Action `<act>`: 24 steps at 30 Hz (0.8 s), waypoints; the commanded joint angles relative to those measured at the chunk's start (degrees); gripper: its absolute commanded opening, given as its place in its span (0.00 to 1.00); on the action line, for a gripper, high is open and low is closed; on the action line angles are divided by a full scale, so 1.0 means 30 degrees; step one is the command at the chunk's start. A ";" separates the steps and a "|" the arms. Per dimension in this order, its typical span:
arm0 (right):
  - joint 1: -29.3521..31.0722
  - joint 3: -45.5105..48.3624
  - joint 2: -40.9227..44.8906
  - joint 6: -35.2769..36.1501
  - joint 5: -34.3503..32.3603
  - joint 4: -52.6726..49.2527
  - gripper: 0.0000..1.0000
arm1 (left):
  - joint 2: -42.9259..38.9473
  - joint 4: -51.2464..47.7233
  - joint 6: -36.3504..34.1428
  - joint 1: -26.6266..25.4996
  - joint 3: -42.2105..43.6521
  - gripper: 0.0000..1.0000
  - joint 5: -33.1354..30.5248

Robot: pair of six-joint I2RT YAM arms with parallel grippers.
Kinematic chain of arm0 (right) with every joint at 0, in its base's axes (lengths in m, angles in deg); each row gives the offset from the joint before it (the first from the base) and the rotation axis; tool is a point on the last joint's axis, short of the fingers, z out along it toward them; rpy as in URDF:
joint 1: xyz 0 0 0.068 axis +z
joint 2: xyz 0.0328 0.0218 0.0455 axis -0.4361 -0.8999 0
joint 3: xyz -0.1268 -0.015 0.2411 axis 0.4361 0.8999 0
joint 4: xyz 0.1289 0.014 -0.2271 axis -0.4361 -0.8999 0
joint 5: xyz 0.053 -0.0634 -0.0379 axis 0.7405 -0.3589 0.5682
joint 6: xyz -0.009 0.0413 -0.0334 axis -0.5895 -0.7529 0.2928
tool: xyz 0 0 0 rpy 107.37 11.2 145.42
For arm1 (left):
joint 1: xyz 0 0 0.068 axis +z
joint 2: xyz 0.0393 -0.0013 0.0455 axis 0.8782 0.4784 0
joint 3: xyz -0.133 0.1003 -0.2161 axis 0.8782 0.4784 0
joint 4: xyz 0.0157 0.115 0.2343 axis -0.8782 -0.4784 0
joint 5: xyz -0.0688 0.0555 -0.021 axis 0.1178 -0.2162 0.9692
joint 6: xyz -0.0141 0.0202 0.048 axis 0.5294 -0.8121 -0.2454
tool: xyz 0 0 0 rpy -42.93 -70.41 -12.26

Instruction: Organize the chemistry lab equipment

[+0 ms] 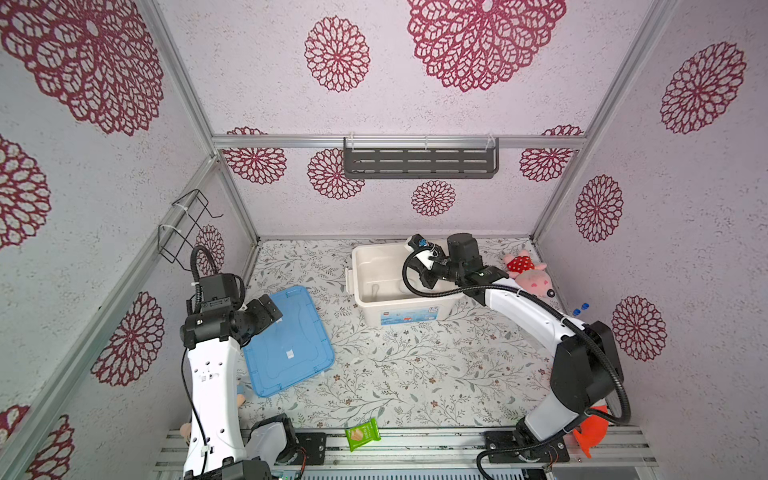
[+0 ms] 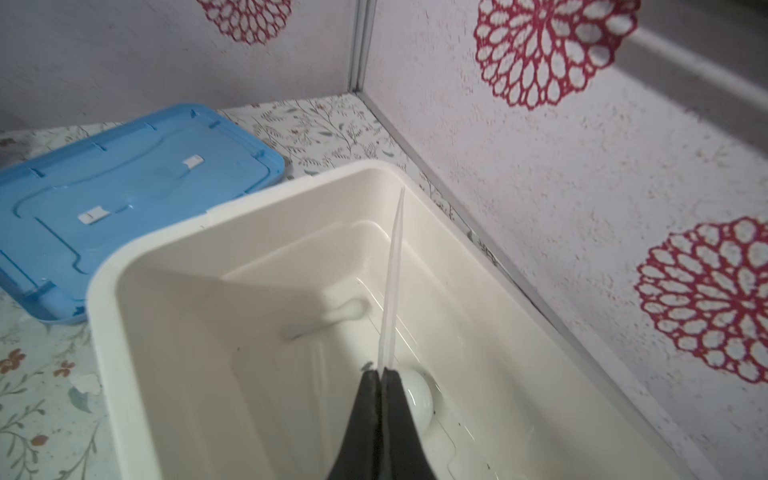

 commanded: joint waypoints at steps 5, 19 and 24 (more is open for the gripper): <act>-0.1881 -0.3955 -0.1630 0.4350 -0.0767 -0.6677 0.05 | 0.0249 -0.0185 0.0183 0.0430 0.1422 0.97 -0.0012; -0.2368 -1.0538 -0.8032 0.7380 0.2192 -1.0248 0.07 | -0.0740 0.0754 0.1962 0.1233 0.3946 0.96 0.0234; -0.2371 -1.2310 -0.9566 0.7700 -0.0171 -1.0276 0.10 | -0.0333 -0.1942 0.2054 0.1405 0.3089 0.95 -0.2682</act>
